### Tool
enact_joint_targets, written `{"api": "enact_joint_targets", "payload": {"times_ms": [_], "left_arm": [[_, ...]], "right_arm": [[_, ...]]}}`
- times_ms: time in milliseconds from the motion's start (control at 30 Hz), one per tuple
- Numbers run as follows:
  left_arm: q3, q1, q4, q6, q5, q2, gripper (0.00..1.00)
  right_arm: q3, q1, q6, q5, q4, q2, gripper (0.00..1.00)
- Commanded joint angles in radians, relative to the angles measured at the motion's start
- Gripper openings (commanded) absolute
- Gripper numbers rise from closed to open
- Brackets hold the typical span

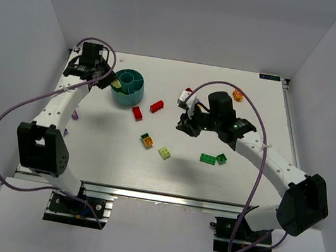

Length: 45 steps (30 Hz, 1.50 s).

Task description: Sort the legos into containers by color

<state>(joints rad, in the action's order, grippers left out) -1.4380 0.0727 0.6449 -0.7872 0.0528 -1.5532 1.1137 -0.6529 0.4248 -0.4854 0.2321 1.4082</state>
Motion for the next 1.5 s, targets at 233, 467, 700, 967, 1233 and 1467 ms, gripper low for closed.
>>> {"api": "enact_joint_targets", "payload": {"times_ms": [233,467,700,967,1233,1467], "left_arm": [[-0.179,-0.004,0.081,-0.067,0.058,-0.191,0.00],[-0.196,-0.004,0.079,-0.103,0.087,-0.246,0.00],[-0.235,-0.002,0.087,-0.110,0.073,-0.307,0.01],[-0.246,-0.004,0.065,-0.113,0.056,-0.350,0.50],[-0.249,-0.004,0.058,-0.087,0.032,-0.291,0.74],[-0.115,-0.004,0.007,-0.034,-0.011,-0.093,0.74]], "right_arm": [[-0.025,0.052,-0.024,-0.027,-0.037,-0.040,0.30],[-0.022,0.064,-0.029,-0.035,-0.040,-0.029,0.30],[-0.015,0.072,-0.029,-0.039,-0.040,-0.018,0.30],[-0.006,0.076,-0.021,-0.058,-0.024,-0.009,0.31],[0.008,0.073,-0.029,-0.101,0.009,0.011,0.58],[0.060,-0.025,-0.096,-0.026,0.084,0.099,0.64]]}}
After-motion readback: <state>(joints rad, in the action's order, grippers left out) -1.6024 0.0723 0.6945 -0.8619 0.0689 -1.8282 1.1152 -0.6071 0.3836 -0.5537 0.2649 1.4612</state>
